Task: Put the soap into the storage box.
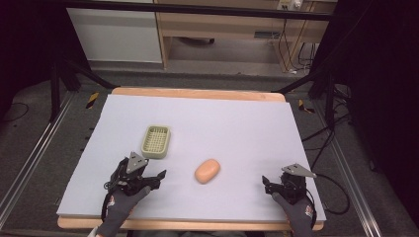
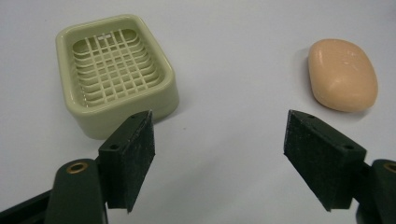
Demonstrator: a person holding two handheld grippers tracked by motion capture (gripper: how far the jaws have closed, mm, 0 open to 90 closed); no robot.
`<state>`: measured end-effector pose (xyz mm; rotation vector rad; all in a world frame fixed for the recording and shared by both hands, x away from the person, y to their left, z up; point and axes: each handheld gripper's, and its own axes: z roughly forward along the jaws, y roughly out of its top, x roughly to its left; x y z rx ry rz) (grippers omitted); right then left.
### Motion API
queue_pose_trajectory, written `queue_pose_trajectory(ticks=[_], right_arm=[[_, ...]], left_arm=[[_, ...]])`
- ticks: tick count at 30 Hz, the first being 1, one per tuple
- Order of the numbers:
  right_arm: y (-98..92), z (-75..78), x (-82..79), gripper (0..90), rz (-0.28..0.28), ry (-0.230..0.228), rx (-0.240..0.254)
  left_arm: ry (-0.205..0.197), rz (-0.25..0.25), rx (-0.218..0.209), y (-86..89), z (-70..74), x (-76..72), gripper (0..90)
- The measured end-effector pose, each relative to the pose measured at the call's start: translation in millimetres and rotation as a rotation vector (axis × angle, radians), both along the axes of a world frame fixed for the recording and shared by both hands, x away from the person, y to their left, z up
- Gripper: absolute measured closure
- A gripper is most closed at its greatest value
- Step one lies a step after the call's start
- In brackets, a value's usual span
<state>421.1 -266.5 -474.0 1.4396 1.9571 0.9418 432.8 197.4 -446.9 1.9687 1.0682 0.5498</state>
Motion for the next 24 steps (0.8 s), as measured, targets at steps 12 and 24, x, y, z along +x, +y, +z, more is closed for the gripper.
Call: queue_pose_trajectory(ticks=[12, 24], right_arm=[[1.0, -0.1, 0.6, 12.0, -0.004, 0.007, 0.000], [0.9, 0.1, 0.3, 12.0, -0.010, 0.007, 0.006]], left_arm=[[0.007, -0.040, 0.025, -10.9, 0.9, 0.7, 22.7], [-0.005, -0.074, 0.034, -17.1, 10.4, 1.0, 20.7]])
